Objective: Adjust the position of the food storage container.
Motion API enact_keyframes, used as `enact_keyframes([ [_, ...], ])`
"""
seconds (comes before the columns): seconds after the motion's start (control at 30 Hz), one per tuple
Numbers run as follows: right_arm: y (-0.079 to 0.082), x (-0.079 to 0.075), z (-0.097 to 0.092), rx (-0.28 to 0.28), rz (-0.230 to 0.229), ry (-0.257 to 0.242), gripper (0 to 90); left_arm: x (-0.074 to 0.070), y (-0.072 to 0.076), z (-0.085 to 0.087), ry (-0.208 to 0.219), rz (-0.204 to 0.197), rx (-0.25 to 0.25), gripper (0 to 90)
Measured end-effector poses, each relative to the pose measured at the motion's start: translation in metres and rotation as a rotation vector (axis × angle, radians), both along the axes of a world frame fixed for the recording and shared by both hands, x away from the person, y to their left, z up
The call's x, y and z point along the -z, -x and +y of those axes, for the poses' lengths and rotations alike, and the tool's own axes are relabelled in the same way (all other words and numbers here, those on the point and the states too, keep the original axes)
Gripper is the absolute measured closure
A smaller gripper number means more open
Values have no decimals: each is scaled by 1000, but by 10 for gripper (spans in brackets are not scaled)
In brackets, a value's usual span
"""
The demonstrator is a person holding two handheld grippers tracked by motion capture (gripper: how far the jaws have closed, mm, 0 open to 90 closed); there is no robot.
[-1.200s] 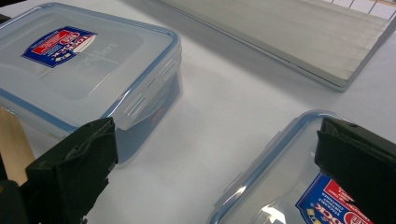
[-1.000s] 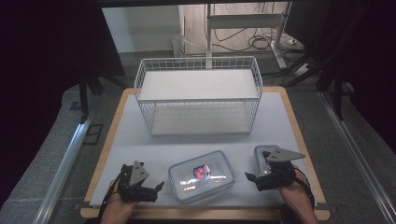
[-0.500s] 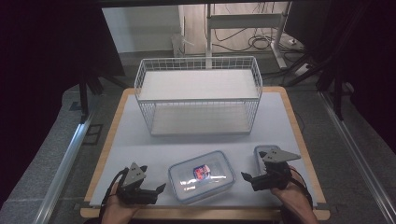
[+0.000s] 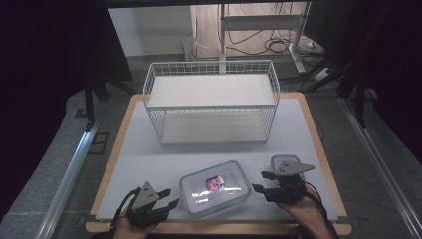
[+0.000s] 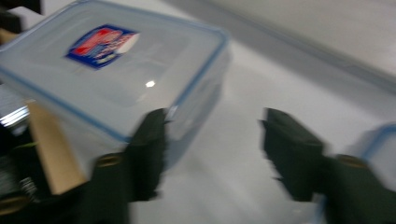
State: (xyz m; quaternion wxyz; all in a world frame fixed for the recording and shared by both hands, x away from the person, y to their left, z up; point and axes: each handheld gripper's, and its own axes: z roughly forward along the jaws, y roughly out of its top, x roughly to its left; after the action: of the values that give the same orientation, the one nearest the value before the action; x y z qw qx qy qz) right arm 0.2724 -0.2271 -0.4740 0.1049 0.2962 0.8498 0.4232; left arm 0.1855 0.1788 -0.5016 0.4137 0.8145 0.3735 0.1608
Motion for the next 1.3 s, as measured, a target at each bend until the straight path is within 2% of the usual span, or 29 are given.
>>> enact_keyframes([
  [0.03,1,0,2,-13,6,2,596,0,0,0,-1,1,4,671],
  [0.13,5,1,7,-54,3,28,758,0,0,-1,10,10,19,797],
  [0.23,9,0,11,-82,-5,43,865,2,1,-2,11,30,28,884],
  [0.27,10,0,11,-87,-6,46,884,2,1,-2,11,30,28,898],
  [0.3,11,0,12,-93,-6,50,896,5,2,-4,12,47,38,898],
  [0.53,16,3,10,-112,23,57,898,11,10,-14,6,79,78,899],
  [0.8,16,6,8,-102,59,82,898,16,4,-20,15,100,62,899],
  [0.87,18,12,8,-120,94,97,898,17,0,-23,-5,102,40,899],
  [0.9,19,14,8,-126,102,101,898,17,-3,-23,3,105,38,899],
  [0.97,19,17,11,-136,110,105,898,17,-6,-24,9,107,37,899],
  [1.0,18,17,12,-139,113,104,897,17,-13,-27,5,111,28,899],
  [1.13,17,22,17,-147,120,120,897,17,-28,-36,7,102,28,899],
  [1.23,15,24,19,-158,136,110,897,17,-34,-39,13,104,31,899],
  [1.3,15,25,24,-181,146,84,897,16,-35,-37,33,110,36,899],
])
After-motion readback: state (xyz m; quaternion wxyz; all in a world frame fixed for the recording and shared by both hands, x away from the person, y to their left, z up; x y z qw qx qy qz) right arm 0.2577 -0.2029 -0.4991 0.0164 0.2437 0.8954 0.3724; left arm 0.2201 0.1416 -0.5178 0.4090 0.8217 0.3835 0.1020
